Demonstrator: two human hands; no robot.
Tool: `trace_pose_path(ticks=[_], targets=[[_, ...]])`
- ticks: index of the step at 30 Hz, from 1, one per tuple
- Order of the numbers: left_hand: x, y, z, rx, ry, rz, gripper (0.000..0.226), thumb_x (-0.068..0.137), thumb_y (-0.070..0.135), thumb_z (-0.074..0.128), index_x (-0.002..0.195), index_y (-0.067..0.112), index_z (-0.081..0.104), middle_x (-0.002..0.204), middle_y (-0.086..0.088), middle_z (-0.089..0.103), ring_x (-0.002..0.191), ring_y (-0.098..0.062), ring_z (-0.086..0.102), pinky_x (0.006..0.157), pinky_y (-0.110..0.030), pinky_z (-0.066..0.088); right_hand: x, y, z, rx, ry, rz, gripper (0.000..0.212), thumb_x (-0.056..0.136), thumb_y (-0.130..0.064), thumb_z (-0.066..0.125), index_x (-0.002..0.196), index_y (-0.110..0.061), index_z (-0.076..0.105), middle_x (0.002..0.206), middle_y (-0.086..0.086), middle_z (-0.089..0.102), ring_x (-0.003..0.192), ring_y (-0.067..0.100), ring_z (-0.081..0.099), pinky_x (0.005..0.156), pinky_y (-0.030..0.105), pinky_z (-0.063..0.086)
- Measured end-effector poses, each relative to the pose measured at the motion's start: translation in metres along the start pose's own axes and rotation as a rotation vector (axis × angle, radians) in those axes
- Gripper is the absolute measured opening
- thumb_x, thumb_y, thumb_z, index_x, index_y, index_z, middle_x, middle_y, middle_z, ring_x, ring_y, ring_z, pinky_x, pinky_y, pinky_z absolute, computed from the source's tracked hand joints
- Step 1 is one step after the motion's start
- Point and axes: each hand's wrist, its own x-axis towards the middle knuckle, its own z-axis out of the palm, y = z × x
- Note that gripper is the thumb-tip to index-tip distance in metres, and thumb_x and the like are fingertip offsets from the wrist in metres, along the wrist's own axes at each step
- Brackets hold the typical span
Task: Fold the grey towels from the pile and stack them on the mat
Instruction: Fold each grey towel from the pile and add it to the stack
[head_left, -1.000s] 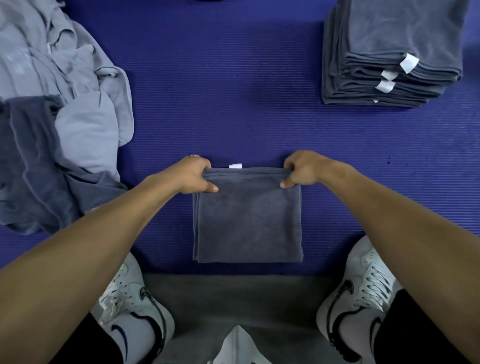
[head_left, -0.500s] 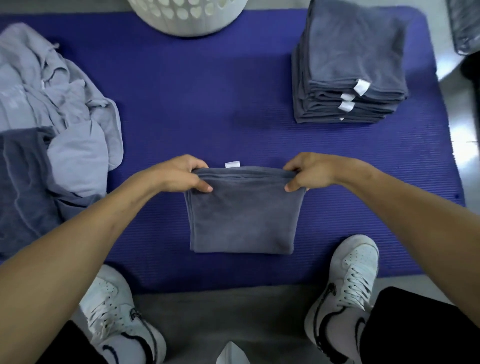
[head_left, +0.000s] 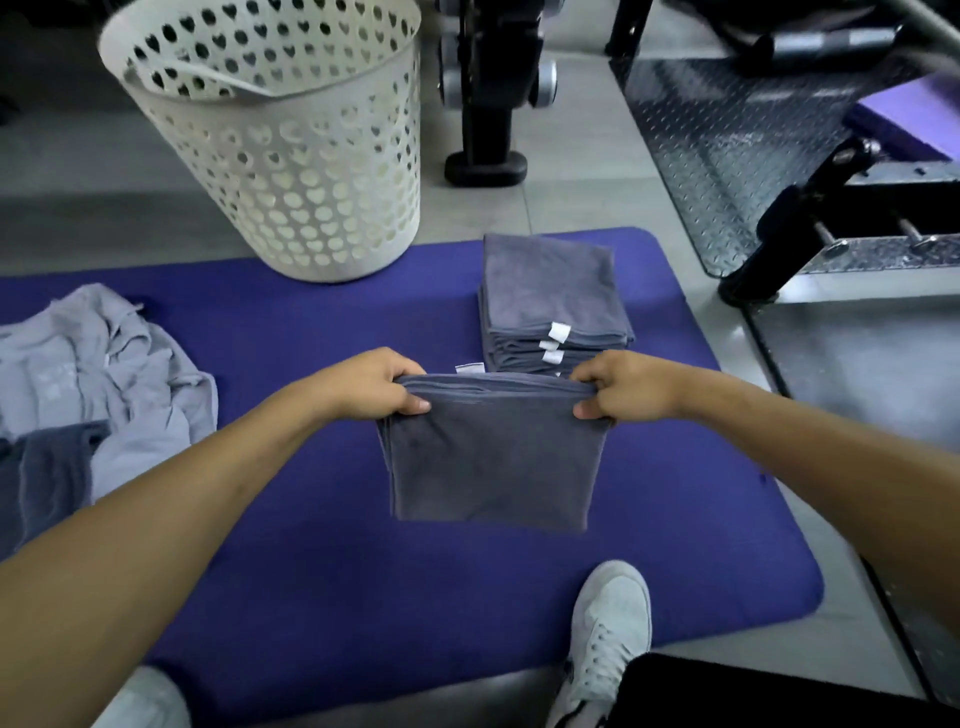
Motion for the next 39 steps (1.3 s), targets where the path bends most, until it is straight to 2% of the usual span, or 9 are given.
trace_pose_path(ticks=[5,8,11,14,17,21,24,29,39], targets=[[0.044,0.057,-0.051,0.091,0.206,0.064,0.007,0.089,0.016,0.069,0.094,0.018,0.073,0.089,-0.004,0.073,0.090,-0.024,0.067,0.082,-0.036,0.053,0.020,0.010,-0.074,-0.132,0.201,-0.030,0.029,0.090,-0.016,0.065,0.066,-0.017,0.049,0.065,-0.005,0.048,0.070,0.020,0.051,0.061,0.029,0.034],[0.068,0.096,-0.092,0.081,0.422,0.179,0.012,0.089,0.011,0.068,0.095,0.021,0.072,0.084,0.003,0.070,0.080,-0.015,0.064,0.069,-0.019,0.047,0.030,0.008,-0.137,-0.213,0.435,-0.093,0.014,0.089,-0.015,0.065,0.078,-0.009,0.060,0.075,0.003,0.057,0.083,0.029,0.053,0.066,0.032,0.030],[0.095,0.128,-0.114,0.097,0.637,0.319,0.027,0.088,0.010,0.066,0.108,0.026,0.073,0.092,0.008,0.072,0.084,-0.011,0.064,0.075,-0.023,0.046,0.043,0.017,-0.185,-0.213,0.694,-0.165,0.016,0.088,-0.008,0.064,0.102,-0.008,0.071,0.096,0.012,0.070,0.093,0.033,0.060,0.077,0.033,0.040],[0.132,0.134,-0.103,0.187,0.764,0.348,0.042,0.084,0.009,0.061,0.118,0.032,0.070,0.101,0.006,0.074,0.088,-0.017,0.066,0.077,-0.029,0.050,0.071,0.046,-0.192,-0.156,0.863,-0.176,0.016,0.084,-0.004,0.060,0.094,-0.011,0.070,0.081,0.011,0.067,0.085,0.038,0.060,0.072,0.037,0.044],[0.177,0.106,-0.056,0.287,0.776,0.269,0.049,0.087,0.010,0.059,0.132,0.030,0.062,0.134,0.008,0.062,0.120,-0.018,0.058,0.095,-0.032,0.047,0.114,0.095,-0.148,-0.175,0.837,-0.126,0.019,0.084,-0.005,0.057,0.097,-0.013,0.068,0.093,0.013,0.069,0.089,0.042,0.062,0.071,0.043,0.051],[0.207,0.052,0.035,0.460,0.481,0.143,0.053,0.097,0.010,0.048,0.145,0.033,0.047,0.154,0.015,0.038,0.143,-0.008,0.033,0.107,-0.028,0.036,0.145,0.156,-0.043,-0.246,0.608,-0.037,0.036,0.082,-0.006,0.057,0.114,-0.021,0.063,0.122,-0.001,0.063,0.110,0.030,0.062,0.079,0.042,0.053],[0.210,0.026,0.077,0.415,0.543,0.169,0.052,0.098,0.003,0.048,0.145,0.025,0.047,0.155,0.011,0.037,0.144,-0.010,0.033,0.102,-0.029,0.045,0.151,0.173,0.019,-0.152,0.656,-0.051,0.066,0.074,0.012,0.058,0.137,-0.009,0.056,0.146,0.003,0.052,0.136,0.025,0.048,0.088,0.039,0.054],[0.215,0.004,0.093,0.433,0.655,0.271,0.059,0.084,-0.010,0.064,0.137,0.015,0.057,0.145,0.000,0.052,0.135,-0.021,0.048,0.093,-0.032,0.052,0.163,0.178,0.048,-0.232,0.727,-0.077,0.088,0.056,0.018,0.065,0.140,0.001,0.050,0.148,0.015,0.047,0.137,0.035,0.045,0.094,0.043,0.054],[0.204,0.021,0.081,0.720,0.565,0.207,0.070,0.083,0.023,0.023,0.150,0.008,0.035,0.158,-0.006,0.032,0.148,-0.025,0.027,0.122,-0.038,0.010,0.156,0.171,0.023,-0.359,0.738,-0.182,0.074,0.071,0.001,0.048,0.145,-0.005,0.045,0.151,0.013,0.043,0.143,0.031,0.037,0.119,0.043,0.024]])
